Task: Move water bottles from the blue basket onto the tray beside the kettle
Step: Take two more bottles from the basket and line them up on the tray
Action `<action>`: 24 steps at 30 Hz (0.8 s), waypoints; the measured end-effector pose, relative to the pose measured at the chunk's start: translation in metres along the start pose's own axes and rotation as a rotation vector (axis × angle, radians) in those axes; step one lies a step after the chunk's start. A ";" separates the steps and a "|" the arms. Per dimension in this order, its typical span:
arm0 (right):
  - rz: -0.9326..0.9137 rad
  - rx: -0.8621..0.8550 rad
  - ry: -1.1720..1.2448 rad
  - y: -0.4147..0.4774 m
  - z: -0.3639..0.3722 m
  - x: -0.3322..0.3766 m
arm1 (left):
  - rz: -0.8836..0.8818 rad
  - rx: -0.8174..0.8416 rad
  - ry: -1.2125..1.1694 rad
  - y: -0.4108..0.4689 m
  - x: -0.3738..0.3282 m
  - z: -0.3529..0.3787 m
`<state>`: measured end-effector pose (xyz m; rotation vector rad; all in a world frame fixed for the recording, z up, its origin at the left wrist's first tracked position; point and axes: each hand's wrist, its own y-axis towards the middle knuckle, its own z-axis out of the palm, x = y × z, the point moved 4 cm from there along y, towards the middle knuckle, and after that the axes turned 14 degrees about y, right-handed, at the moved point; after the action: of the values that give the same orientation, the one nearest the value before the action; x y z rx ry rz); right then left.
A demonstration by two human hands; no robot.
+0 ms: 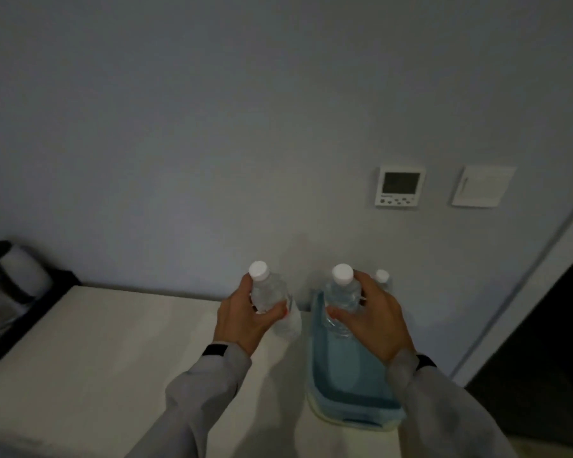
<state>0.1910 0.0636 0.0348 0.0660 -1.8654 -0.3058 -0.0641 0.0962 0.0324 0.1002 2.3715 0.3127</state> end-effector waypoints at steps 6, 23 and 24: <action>-0.109 0.125 0.007 -0.017 0.113 0.066 | -0.084 -0.115 0.056 -0.044 0.078 -0.120; -0.207 0.544 0.136 -0.099 0.515 0.225 | -0.310 -0.323 0.175 -0.174 0.349 -0.447; -0.210 0.567 0.144 -0.099 0.538 0.230 | -0.321 -0.332 0.182 -0.176 0.363 -0.460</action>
<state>-0.3997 0.0174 0.0736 0.6566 -1.7530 0.0929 -0.6403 -0.1061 0.0704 -0.4776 2.4280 0.5712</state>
